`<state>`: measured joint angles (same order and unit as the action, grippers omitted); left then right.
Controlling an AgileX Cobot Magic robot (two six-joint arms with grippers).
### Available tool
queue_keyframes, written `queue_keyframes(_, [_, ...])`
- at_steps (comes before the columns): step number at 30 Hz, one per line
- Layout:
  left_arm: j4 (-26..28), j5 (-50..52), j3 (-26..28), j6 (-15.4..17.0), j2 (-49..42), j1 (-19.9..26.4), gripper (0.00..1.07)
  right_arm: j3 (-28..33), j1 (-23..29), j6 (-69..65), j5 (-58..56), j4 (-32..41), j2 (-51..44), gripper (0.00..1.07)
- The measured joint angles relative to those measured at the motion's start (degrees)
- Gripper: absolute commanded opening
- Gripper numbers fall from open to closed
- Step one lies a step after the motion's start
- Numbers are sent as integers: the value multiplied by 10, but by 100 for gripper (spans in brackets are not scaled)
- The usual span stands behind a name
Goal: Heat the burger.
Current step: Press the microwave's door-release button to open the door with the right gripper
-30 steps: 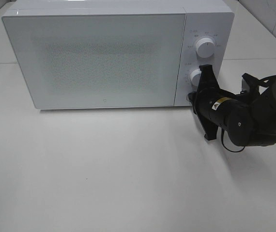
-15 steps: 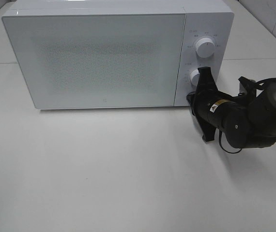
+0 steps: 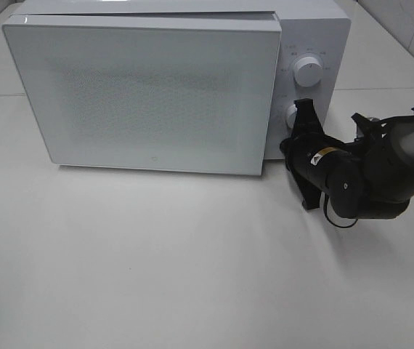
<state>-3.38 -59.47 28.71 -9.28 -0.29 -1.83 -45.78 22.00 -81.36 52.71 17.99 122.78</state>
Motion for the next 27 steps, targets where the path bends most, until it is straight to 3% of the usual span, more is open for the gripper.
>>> queue_keyframes(27, [0,1,0,0,0,0,101,28,-1,-15,0,-12,-25,0])
